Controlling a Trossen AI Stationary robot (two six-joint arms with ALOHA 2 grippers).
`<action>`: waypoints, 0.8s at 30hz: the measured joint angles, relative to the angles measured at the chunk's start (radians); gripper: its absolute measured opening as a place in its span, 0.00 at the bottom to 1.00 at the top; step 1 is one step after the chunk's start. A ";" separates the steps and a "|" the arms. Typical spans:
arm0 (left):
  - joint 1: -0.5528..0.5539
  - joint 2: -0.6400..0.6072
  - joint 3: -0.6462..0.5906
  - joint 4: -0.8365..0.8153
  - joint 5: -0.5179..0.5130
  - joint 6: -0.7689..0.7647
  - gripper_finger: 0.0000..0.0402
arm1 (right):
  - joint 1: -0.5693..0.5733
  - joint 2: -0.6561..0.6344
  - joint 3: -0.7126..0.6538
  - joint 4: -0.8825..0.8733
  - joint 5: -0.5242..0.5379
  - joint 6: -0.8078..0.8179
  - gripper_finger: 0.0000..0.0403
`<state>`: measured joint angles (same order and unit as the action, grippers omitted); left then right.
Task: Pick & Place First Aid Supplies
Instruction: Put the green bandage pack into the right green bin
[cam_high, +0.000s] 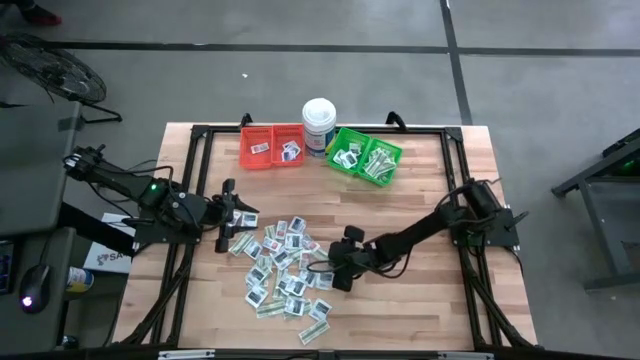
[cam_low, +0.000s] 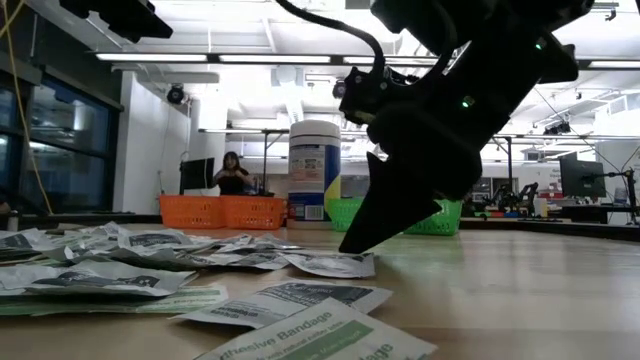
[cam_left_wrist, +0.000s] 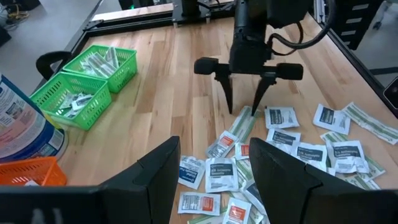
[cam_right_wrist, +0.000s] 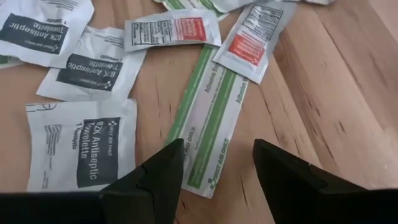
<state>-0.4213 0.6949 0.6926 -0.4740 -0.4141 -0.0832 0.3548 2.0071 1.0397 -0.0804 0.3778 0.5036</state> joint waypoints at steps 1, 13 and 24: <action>0.000 0.000 0.000 0.000 0.000 0.000 0.47 | -0.001 0.000 0.000 -0.002 -0.007 0.008 0.47; 0.000 0.000 0.000 0.000 0.001 0.007 0.47 | -0.006 -0.001 0.000 -0.032 -0.093 0.033 0.47; 0.000 0.000 0.000 0.000 0.009 0.011 0.47 | -0.052 -0.007 0.005 -0.081 -0.203 0.050 0.35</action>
<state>-0.4212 0.6949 0.6926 -0.4738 -0.4050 -0.0724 0.3026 1.9997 1.0447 -0.1610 0.1748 0.5535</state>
